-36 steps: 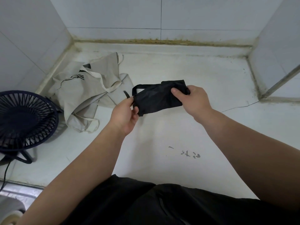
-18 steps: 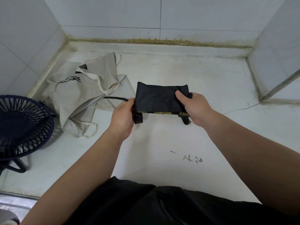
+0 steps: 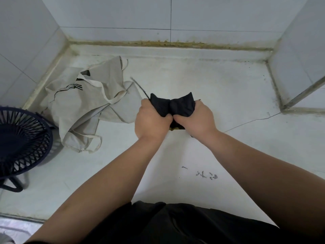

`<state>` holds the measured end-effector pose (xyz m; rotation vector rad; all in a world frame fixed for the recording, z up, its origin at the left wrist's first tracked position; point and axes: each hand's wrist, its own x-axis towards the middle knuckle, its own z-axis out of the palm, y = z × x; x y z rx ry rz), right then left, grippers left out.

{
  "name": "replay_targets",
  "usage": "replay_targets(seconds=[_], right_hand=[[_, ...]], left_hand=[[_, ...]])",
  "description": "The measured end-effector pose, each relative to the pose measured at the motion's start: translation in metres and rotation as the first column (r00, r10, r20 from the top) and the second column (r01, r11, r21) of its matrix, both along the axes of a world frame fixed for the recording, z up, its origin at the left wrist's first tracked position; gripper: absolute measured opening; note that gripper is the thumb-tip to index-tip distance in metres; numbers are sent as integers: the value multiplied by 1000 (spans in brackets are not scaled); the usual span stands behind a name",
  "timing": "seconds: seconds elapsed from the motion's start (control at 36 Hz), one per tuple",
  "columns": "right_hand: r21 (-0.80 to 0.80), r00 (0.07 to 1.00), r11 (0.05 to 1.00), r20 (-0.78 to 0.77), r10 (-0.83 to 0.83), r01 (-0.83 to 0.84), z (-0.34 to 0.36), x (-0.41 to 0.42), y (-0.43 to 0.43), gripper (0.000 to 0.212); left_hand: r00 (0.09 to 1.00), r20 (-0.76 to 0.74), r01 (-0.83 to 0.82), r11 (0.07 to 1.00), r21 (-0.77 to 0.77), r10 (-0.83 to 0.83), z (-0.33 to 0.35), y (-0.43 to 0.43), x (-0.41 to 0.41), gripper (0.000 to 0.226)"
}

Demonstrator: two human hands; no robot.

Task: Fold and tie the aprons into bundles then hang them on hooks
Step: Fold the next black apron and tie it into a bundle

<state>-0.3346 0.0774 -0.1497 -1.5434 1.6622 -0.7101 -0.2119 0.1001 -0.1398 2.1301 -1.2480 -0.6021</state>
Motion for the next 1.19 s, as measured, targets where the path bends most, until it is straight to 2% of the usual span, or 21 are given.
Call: replay_targets(seconds=[0.08, 0.17, 0.22, 0.31, 0.36, 0.42, 0.47, 0.58, 0.64, 0.69, 0.78, 0.92, 0.97, 1.06, 1.11, 1.19], right_hand=[[-46, 994, 998, -94, 48, -53, -5, 0, -2, 26], [16, 983, 991, -123, 133, -132, -2, -5, -3, 26], [56, 953, 967, -164, 256, -250, 3, -7, -3, 22], [134, 901, 916, -173, 397, -378, 13, -6, -5, 21], [216, 903, 894, -95, 418, -392, 20, -6, -6, 23], [304, 925, 876, 64, 373, -375, 26, -5, -6, 26], [308, 933, 881, 101, 345, -359, 24, -4, -7, 25], [117, 899, 932, -249, 361, -342, 3, -2, -6, 25], [40, 870, 938, -361, 336, -346, -5, -3, -4, 18], [-17, 860, 932, -391, 328, -363, -7, -2, 0, 19], [-54, 884, 920, -303, 355, -388, -6, 1, 3, 30], [25, 948, 948, -18, 318, -318, 1, 0, 2, 35], [-11, 945, 945, -4, 328, -328, 2, -2, 2, 37], [-90, 939, 934, -33, 343, -345, 3, -3, 3, 42], [-118, 941, 933, -31, 338, -339, 3, 0, 5, 47], [-134, 961, 953, 5, 275, -272, 0, 4, 7, 55]], left_hand=[[993, 46, 114, 993, -34, -112, -3, 2, -5, 38], [968, -28, 247, 968, -46, -248, -5, 4, 0, 28], [943, -93, 318, 947, -39, -321, -4, 7, 3, 21], [916, -166, 363, 931, -40, -364, -3, 12, 1, 30], [920, -173, 353, 935, -29, -352, -5, 13, 3, 35], [925, -197, 328, 945, -22, -325, -8, 15, 7, 38], [932, -235, 281, 960, -15, -276, -10, 13, 11, 38], [952, -197, 249, 967, 44, -236, -12, 9, 13, 36], [957, -156, 259, 961, 92, -243, -14, 9, 12, 34], [955, -131, 279, 955, 103, -265, -16, 12, 10, 30], [958, -60, 285, 957, 59, -282, -19, 14, 6, 35], [962, 68, 271, 960, -66, -266, -28, 18, 7, 47], [975, 34, 221, 964, -151, -218, -31, 21, 7, 39], [985, 14, 172, 953, -249, -173, -32, 26, 6, 15], [984, 28, 175, 946, -274, -174, -32, 26, 6, 12], [981, 61, 194, 956, -221, -185, -34, 26, 5, 22]])
